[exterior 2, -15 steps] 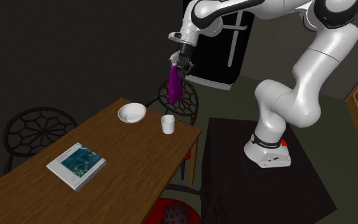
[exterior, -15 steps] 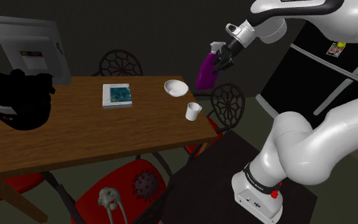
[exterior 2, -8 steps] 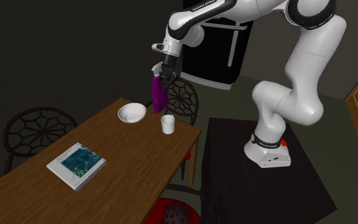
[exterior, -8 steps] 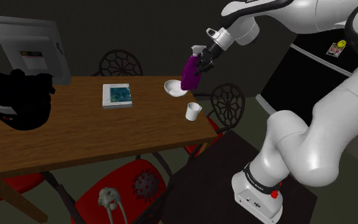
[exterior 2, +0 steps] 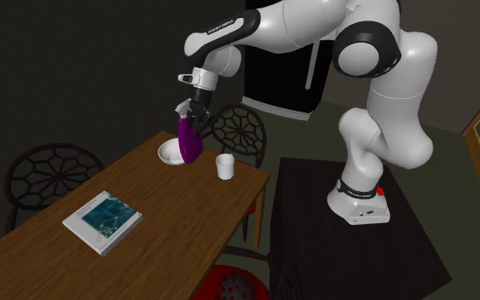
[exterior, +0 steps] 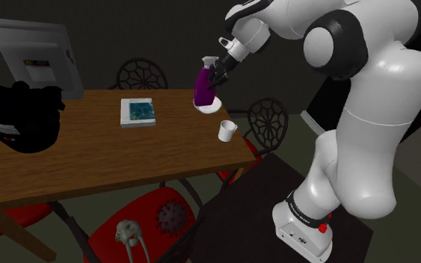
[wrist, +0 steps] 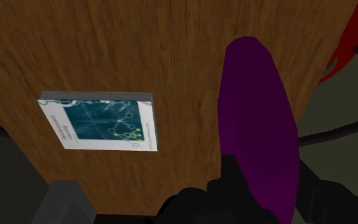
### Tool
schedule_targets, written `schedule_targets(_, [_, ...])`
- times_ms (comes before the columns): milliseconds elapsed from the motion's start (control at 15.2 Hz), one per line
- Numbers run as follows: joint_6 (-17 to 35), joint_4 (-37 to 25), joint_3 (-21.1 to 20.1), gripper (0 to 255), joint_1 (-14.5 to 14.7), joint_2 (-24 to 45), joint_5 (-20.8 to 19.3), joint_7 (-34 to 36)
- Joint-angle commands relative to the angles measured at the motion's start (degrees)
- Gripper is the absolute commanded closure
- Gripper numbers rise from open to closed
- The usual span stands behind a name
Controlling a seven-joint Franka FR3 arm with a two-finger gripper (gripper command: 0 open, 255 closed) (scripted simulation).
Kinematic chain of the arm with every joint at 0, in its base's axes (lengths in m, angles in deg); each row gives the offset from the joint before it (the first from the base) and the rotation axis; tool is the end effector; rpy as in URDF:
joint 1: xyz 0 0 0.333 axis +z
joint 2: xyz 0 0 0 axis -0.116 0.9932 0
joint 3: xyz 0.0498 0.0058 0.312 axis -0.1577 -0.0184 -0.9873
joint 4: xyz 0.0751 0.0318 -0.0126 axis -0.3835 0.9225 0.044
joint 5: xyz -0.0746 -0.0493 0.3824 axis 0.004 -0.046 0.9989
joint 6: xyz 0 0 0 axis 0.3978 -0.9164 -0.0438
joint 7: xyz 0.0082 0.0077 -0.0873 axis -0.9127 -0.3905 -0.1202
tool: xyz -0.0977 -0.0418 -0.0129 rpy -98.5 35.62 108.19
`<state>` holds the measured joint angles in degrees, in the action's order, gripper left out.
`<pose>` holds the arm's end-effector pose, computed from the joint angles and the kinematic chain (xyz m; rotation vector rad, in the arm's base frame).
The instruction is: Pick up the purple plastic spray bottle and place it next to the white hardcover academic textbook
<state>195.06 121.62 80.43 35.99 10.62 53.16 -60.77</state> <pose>0.5750 -0.1317 0.3895 -2.3096 -1.5291 -0.6513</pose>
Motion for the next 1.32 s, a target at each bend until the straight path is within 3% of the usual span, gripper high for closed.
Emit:
schedule_targets(0, [-1.0,-3.34,-3.34,255,-3.31,4.93,4.11,-0.67])
schedule_targets(330, [-2.38,-13.32,-9.92,255,-9.55,15.2,10.71,0.78])
schedule_targets(726, [-3.2,-28.26,-15.97,255,-16.16,26.99,15.82,5.21])
schedule_targets(990, [-3.7,-41.31,-19.19,255,-20.98,35.6,17.95,9.93])
schedule_targets(1254, [-4.65,-58.46,-21.66,255,-26.95,45.53,19.0,16.62])
